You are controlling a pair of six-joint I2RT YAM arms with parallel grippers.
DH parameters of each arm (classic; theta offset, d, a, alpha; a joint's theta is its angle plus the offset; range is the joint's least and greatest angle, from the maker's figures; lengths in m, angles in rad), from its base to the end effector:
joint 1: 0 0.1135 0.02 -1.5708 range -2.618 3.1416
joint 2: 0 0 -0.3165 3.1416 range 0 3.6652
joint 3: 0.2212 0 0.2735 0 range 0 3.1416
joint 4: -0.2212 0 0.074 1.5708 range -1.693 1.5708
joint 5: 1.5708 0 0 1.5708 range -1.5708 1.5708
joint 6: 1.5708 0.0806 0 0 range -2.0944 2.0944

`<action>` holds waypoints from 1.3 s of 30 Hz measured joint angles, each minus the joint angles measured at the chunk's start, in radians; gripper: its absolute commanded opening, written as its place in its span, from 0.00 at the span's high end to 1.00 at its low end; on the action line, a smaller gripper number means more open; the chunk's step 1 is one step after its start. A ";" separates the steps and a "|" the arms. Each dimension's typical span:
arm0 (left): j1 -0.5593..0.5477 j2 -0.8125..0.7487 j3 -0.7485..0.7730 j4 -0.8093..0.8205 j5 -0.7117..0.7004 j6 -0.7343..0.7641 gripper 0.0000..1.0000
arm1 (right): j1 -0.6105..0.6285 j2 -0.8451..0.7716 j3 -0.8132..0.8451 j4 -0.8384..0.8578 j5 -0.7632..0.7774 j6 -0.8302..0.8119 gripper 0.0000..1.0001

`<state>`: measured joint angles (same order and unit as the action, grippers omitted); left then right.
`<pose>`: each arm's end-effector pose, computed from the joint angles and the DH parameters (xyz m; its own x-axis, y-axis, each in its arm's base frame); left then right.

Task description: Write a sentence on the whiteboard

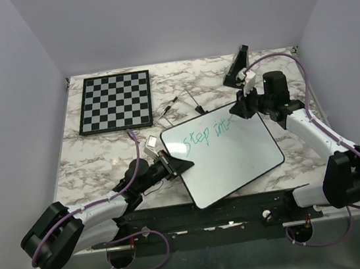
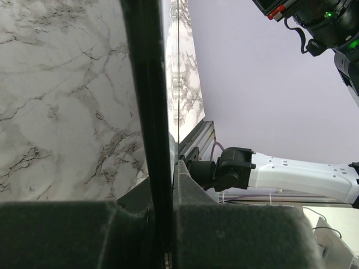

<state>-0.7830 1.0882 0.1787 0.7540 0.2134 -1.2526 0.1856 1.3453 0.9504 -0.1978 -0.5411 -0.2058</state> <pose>0.1547 -0.1781 0.1965 -0.8300 -0.4836 -0.2779 0.1578 0.2743 -0.9486 0.3238 0.1030 0.2948 -0.4193 -0.2569 -0.8707 -0.6780 0.7264 0.1122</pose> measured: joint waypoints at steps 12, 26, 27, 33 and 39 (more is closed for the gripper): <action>0.000 0.000 0.000 0.001 0.000 0.006 1.00 | -0.002 0.000 0.000 -0.003 -0.081 -0.006 1.00; 0.000 0.000 0.000 0.000 0.000 0.000 1.00 | -0.003 -0.032 -0.015 -0.089 -0.058 -0.058 1.00; 0.000 0.000 0.000 0.000 0.000 -0.001 1.00 | -0.003 -0.033 -0.015 -0.090 -0.048 -0.058 0.99; 0.000 -0.009 0.000 -0.006 -0.001 0.004 1.00 | -0.018 -0.033 -0.002 -0.091 0.007 -0.055 0.99; -0.002 -0.023 0.000 -0.016 -0.001 0.017 1.00 | -0.042 -0.083 0.032 -0.086 -0.040 -0.029 0.99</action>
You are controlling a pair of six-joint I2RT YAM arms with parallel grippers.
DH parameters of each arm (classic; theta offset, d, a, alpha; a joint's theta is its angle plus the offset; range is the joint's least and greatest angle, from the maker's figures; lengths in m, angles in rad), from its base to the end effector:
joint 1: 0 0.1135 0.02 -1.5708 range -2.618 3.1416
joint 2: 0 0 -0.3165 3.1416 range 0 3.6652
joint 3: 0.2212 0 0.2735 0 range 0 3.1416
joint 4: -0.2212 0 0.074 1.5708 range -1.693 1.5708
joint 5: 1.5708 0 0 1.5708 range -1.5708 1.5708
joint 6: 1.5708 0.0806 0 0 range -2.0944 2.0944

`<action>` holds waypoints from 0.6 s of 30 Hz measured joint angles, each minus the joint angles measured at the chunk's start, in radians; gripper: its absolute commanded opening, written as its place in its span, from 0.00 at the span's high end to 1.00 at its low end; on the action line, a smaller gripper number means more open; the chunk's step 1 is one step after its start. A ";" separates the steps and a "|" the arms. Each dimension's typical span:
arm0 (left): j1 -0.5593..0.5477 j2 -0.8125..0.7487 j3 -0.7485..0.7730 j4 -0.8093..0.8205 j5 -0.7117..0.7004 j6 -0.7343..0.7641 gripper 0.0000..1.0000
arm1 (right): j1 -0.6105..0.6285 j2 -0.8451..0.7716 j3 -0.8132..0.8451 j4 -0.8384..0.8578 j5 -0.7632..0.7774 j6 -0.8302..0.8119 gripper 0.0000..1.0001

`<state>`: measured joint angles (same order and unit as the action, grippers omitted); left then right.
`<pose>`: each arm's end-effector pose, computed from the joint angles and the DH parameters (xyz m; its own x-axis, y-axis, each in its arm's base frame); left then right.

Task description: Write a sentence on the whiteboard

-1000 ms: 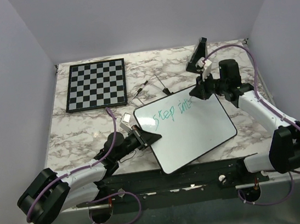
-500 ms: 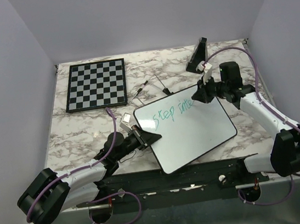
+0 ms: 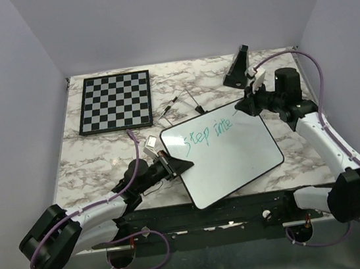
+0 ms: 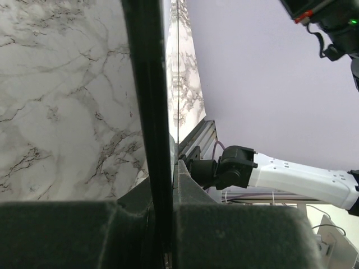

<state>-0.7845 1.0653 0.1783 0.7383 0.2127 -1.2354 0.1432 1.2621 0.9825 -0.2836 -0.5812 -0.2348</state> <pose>0.1528 -0.1766 0.1988 -0.8261 -0.4795 -0.2960 0.1769 0.2780 -0.9442 0.3069 0.0890 0.3236 -0.3793 -0.2511 -0.8905 -0.6858 0.7224 0.0884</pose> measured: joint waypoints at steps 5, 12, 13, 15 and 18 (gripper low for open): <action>-0.001 -0.011 0.000 -0.009 0.000 0.010 1.00 | -0.003 -0.129 -0.021 0.038 -0.071 0.029 1.00; -0.001 -0.011 0.000 -0.008 0.000 0.014 1.00 | -0.029 -0.177 -0.082 0.054 -0.156 0.060 0.99; -0.001 -0.011 0.000 -0.008 0.000 0.014 1.00 | -0.033 -0.177 -0.087 0.054 -0.165 0.062 1.00; -0.001 -0.011 0.000 -0.008 0.000 0.014 1.00 | -0.038 -0.177 -0.093 0.054 -0.177 0.062 0.99; -0.001 -0.012 0.000 -0.008 0.000 0.014 1.00 | -0.042 -0.178 -0.099 0.054 -0.191 0.062 1.00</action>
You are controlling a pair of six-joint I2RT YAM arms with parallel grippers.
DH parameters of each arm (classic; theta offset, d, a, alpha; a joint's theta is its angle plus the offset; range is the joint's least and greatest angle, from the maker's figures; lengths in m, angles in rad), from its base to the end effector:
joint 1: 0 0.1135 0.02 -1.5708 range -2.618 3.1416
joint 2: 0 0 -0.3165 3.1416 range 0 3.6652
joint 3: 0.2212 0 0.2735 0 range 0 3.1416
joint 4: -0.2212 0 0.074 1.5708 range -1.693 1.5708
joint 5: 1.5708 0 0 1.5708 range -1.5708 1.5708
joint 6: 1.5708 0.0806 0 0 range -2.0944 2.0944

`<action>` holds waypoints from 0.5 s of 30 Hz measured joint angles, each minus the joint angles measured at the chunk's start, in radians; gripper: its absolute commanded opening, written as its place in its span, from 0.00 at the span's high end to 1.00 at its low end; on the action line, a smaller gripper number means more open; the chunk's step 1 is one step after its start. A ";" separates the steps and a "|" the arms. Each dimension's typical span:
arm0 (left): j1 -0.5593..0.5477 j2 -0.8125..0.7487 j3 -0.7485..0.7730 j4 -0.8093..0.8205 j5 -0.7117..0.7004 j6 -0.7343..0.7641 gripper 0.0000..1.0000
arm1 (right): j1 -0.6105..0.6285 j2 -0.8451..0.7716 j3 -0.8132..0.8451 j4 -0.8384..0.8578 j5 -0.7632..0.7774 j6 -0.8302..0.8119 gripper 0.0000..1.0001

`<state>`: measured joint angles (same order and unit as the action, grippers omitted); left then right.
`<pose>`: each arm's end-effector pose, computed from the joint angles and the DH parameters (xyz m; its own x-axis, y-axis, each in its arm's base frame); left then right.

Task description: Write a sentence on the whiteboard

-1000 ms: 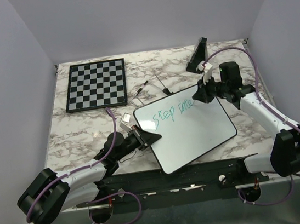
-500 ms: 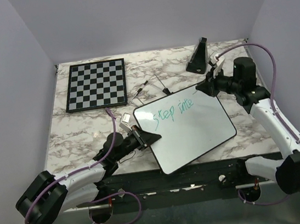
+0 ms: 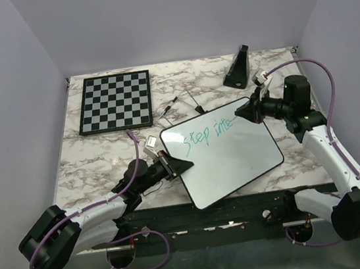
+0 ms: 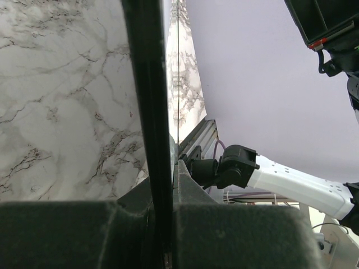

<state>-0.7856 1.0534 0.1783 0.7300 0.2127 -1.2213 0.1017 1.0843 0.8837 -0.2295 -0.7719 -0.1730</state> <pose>0.1518 -0.1759 0.2001 -0.8233 -0.4754 -0.3102 0.1913 0.2821 -0.9401 0.2581 0.0829 0.3440 -0.2875 -0.1533 -0.9454 -0.7643 0.6316 0.1300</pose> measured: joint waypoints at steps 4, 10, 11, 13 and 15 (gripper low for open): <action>0.000 -0.001 0.000 0.000 0.000 0.000 1.00 | -0.009 -0.002 -0.004 0.000 -0.005 -0.001 0.99; 0.000 -0.006 0.000 -0.006 0.000 0.002 1.00 | -0.042 -0.007 -0.016 0.001 -0.019 -0.001 0.99; 0.000 -0.007 0.000 -0.007 0.000 0.003 1.00 | -0.046 -0.008 -0.018 0.001 -0.023 -0.001 1.00; 0.000 -0.008 0.000 -0.007 0.000 0.003 1.00 | -0.052 -0.008 -0.020 0.001 -0.029 -0.001 1.00; 0.000 -0.010 -0.002 -0.007 0.000 0.005 1.00 | -0.058 -0.008 -0.020 0.002 -0.034 -0.001 0.99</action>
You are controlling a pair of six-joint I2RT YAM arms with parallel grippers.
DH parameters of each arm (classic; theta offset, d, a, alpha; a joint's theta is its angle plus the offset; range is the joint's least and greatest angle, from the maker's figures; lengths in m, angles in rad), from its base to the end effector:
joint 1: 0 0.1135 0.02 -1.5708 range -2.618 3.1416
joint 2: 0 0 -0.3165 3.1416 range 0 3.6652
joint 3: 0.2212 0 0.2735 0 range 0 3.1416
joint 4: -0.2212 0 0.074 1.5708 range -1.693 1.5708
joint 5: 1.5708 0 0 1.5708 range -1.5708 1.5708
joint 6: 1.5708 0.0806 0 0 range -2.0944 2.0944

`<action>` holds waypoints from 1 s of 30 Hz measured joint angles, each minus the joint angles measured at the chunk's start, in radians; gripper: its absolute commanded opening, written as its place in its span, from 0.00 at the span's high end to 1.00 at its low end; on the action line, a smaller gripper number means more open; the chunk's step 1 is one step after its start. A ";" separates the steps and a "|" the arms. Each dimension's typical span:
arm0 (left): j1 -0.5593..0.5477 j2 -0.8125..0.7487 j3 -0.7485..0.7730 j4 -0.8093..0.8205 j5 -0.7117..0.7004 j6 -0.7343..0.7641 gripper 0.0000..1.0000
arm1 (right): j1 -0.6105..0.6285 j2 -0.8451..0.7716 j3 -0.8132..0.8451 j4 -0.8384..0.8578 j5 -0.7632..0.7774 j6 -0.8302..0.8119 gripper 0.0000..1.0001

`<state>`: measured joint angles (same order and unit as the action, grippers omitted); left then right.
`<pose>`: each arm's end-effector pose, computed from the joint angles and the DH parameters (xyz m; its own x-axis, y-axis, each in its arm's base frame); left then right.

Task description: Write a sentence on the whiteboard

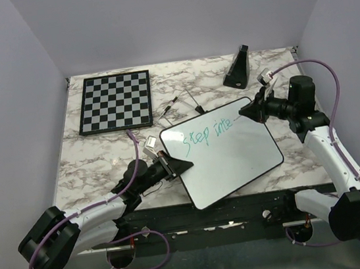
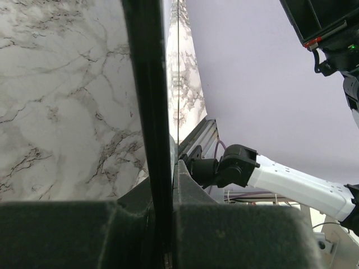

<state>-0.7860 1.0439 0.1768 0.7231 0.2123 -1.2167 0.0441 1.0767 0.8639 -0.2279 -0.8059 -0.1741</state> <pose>0.1508 -0.1751 0.2005 -0.8221 -0.4744 -0.3148 0.1958 0.2836 -0.9387 0.2580 0.0696 0.3391 -0.3015 -0.1334 -0.9441 -0.7459 0.6498 0.1464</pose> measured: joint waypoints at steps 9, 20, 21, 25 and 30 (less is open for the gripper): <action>0.000 -0.013 -0.019 0.010 -0.003 0.001 1.00 | -0.026 0.000 -0.004 0.003 -0.036 -0.002 0.99; 0.000 -0.023 -0.028 0.016 -0.003 0.005 1.00 | -0.033 0.000 -0.007 0.004 -0.053 -0.002 0.99; 0.000 -0.025 -0.028 0.016 -0.003 0.007 1.00 | -0.033 0.000 -0.007 0.004 -0.054 -0.002 1.00; -0.002 -0.037 -0.029 0.010 -0.003 0.019 1.00 | -0.033 0.000 -0.007 0.005 -0.056 -0.002 1.00; -0.002 -0.047 -0.036 0.008 -0.004 0.023 1.00 | -0.033 0.000 -0.007 0.010 -0.056 -0.002 0.99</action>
<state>-0.7876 0.9966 0.1406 0.7311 0.2085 -1.1934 0.0109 1.0767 0.8570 -0.2176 -0.8623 -0.1761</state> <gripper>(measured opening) 0.102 0.192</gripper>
